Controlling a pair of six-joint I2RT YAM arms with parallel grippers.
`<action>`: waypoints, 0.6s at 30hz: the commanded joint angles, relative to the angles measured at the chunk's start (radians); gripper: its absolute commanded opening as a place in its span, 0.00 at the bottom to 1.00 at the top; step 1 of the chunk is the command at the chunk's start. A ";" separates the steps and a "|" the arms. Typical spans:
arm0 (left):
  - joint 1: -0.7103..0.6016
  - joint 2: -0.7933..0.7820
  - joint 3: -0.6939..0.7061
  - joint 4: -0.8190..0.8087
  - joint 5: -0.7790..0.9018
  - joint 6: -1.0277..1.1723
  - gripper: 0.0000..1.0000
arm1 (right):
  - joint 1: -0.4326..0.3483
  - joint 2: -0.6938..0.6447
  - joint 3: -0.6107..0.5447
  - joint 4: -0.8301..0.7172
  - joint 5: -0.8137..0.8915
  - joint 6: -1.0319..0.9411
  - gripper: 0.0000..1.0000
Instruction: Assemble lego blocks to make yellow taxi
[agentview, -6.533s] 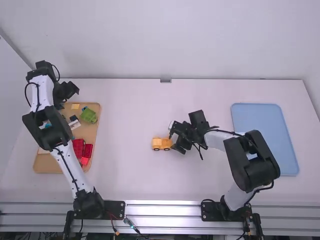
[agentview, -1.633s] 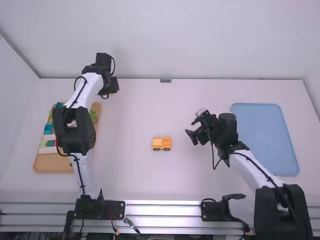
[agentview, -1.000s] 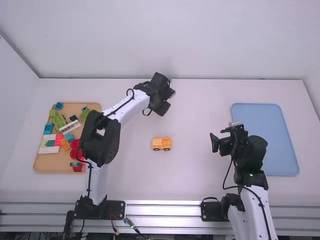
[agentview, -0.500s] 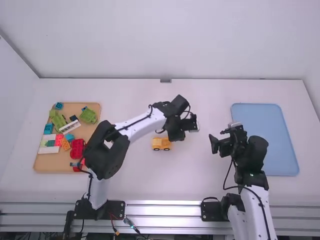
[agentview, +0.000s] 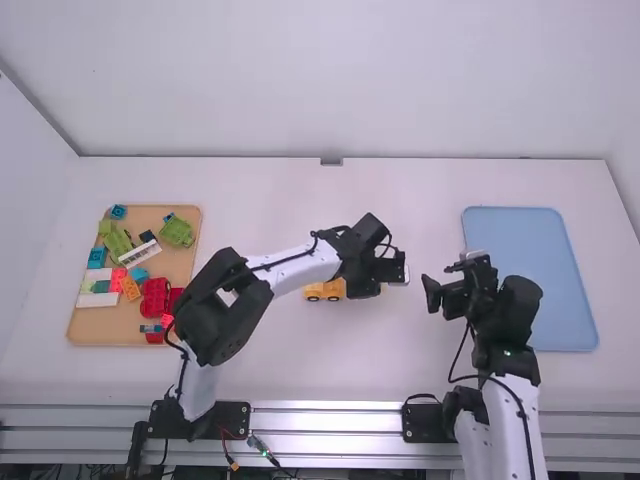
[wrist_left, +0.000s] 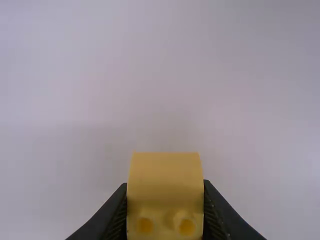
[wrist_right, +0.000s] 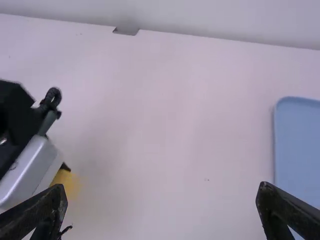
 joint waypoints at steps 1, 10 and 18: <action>0.002 -0.008 -0.005 0.014 0.010 0.000 0.01 | 0.001 -0.043 -0.001 -0.017 -0.028 -0.028 0.99; 0.020 0.007 -0.004 0.050 0.014 -0.025 0.01 | 0.002 -0.128 -0.002 -0.067 -0.031 -0.028 0.99; 0.015 0.061 0.028 0.011 -0.010 -0.021 0.01 | 0.021 -0.122 -0.003 -0.054 -0.038 -0.028 0.99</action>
